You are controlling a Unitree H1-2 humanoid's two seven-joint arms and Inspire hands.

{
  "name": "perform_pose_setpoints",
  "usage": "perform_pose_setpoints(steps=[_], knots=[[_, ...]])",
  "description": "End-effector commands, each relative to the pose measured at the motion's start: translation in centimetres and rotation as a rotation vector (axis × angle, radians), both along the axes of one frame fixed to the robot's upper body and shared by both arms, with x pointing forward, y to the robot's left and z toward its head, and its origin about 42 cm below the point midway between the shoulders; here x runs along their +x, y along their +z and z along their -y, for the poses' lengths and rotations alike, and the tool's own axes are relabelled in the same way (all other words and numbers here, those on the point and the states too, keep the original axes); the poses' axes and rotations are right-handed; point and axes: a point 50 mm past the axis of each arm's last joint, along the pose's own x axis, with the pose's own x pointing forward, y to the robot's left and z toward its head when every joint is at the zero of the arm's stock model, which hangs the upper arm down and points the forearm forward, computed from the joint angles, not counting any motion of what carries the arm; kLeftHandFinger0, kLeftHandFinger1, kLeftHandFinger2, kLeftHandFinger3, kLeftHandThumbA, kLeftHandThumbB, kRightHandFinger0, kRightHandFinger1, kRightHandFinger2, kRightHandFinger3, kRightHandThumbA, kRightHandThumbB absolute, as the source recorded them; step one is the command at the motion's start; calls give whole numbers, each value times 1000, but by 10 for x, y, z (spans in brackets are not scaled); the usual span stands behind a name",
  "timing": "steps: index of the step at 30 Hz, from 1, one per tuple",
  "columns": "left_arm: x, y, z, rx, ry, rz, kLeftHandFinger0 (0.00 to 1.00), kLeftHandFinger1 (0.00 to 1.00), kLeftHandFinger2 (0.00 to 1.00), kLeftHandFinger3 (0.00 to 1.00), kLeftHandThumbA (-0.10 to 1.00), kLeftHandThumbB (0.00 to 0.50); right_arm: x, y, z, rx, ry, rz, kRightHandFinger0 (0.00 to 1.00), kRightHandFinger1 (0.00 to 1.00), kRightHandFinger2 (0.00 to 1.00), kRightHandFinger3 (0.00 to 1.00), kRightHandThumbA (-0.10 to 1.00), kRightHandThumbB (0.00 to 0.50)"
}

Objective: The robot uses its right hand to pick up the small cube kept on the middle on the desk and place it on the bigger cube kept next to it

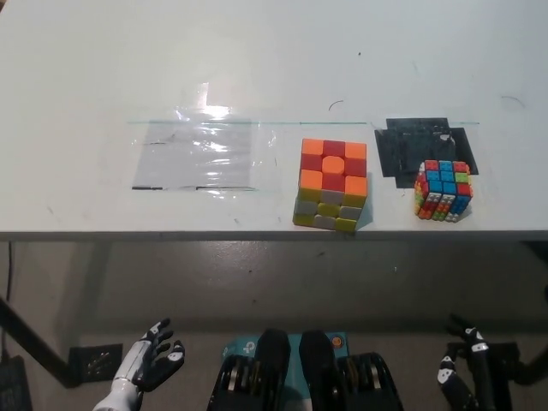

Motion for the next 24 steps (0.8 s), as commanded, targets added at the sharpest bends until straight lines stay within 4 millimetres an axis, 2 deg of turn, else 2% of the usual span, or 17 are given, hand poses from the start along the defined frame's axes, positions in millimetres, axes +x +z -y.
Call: perform_pose_setpoints(steps=[1,2,5,8,9,10,12,13,14,16,17,18,19,21,24], knots=[[6,10,-2,19,4,59,1000,1000,1000,1000,316,236,-2,21,10,35,3,92,601,631,748,883,-36,79],[6,10,-3,24,1,61,1000,1000,1000,1000,328,238,-4,24,11,27,11,100,597,623,735,889,-5,75],[10,12,-3,20,4,74,1000,1000,1000,1000,320,243,-4,35,13,54,9,128,556,594,729,887,-1,87],[9,12,-3,20,4,71,1000,1000,1000,1000,318,239,-7,58,15,92,12,192,516,569,730,870,-77,91],[9,11,-3,18,5,69,1000,1000,1000,1000,318,239,-8,59,15,92,13,192,514,568,728,868,-82,92],[9,11,-3,27,1,66,1000,1000,1000,1000,338,241,-8,71,14,91,14,213,505,566,735,876,-75,83],[7,9,-3,27,3,58,1000,1000,1000,1000,340,240,-8,81,13,86,20,220,493,557,729,887,-64,78],[7,10,-3,29,4,53,1000,1000,1000,1000,343,244,-6,94,11,87,33,260,480,549,719,887,-56,80],[7,10,-3,29,4,53,1000,1000,1000,1000,344,244,-7,94,11,88,33,258,478,548,718,887,-54,80],[7,8,-3,17,7,60,1000,1000,1000,1000,321,246,-3,118,7,72,48,298,467,543,715,890,-47,79],[6,7,-3,17,6,57,1000,1000,1000,1000,321,246,-5,118,8,72,46,293,466,542,715,891,-48,79],[6,7,-2,23,5,57,1000,1000,1000,1000,319,244,-1,134,7,62,62,328,464,533,689,880,-52,72],[6,7,-2,23,5,57,1000,1000,1000,1000,319,244,-1,134,7,63,62,326,463,531,686,878,-53,72],[6,8,-1,3,17,50,1000,1000,1000,1000,299,243,6,162,10,33,73,401,469,512,605,859,-62,69],[5,8,-2,14,13,46,1000,1000,1000,1000,309,244,10,180,13,23,102,444,478,506,586,864,-97,68]])
